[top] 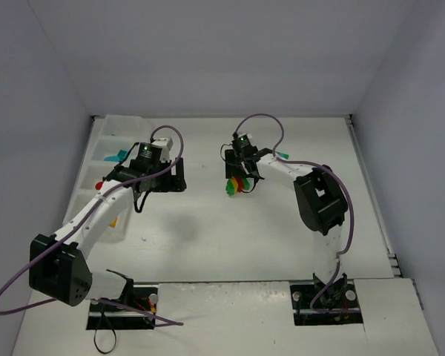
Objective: Sort the legos into containers by color
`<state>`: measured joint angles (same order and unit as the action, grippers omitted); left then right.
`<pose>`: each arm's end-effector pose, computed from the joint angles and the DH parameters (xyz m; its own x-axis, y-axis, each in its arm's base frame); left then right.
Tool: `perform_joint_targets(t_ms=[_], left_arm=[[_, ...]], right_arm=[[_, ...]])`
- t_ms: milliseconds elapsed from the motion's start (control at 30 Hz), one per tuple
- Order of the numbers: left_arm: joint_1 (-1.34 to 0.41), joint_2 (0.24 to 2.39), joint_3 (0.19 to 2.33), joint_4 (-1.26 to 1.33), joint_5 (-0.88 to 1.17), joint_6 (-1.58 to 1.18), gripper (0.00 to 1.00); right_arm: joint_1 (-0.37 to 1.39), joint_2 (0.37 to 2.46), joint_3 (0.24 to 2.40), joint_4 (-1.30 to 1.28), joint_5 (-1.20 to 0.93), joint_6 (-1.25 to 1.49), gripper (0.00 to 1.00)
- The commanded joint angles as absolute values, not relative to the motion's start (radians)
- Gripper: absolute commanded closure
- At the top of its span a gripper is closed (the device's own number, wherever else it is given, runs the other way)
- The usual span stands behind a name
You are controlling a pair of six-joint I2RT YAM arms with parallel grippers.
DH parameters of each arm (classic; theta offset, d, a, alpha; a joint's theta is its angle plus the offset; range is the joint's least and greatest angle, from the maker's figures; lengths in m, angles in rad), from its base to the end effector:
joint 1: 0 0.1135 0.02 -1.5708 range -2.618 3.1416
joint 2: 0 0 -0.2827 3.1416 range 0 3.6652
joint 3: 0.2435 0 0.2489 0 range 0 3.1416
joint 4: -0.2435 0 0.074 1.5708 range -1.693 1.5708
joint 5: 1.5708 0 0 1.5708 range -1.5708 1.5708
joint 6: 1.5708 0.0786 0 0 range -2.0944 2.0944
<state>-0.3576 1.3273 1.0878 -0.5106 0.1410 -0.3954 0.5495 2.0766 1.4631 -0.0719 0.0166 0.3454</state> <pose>0.2882 -0.1195 0.2854 -0.7599 -0.1232 -0.6383 0.1627 0.9146 -0.3702 0.4332 0.2638 0.1742 -0.6810 -0.0201 -0.7320 -0.2983 0.9206 0.2522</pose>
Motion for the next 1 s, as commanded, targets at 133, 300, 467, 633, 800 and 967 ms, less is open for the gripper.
perform_joint_targets(t_ms=[133,300,467,633,800,967], left_arm=[[-0.373,1.336,1.144,-0.448,0.167,-0.403,0.23],[-0.373,1.338,1.154,-0.449,0.164,-0.394,0.23],[-0.373,1.338,1.157,-0.453,0.161,-0.393,0.23],[-0.373,1.305,1.152,-0.459,0.15,-0.374,0.23],[-0.371,1.273,1.147,-0.465,0.14,-0.35,0.23],[-0.371,1.241,1.121,-0.462,0.126,-0.334,0.23]], right_arm=[[0.581,1.951,1.436,-0.115,0.078,0.505,0.42],[0.588,1.914,1.445,-0.121,0.074,0.447,0.1],[0.588,1.873,1.463,-0.127,0.075,0.345,0.0],[0.586,1.72,1.388,-0.008,0.112,0.071,0.0],[0.584,1.764,1.411,-0.186,-0.011,-0.343,0.0],[0.589,1.775,1.37,-0.284,-0.037,-0.433,0.0]])
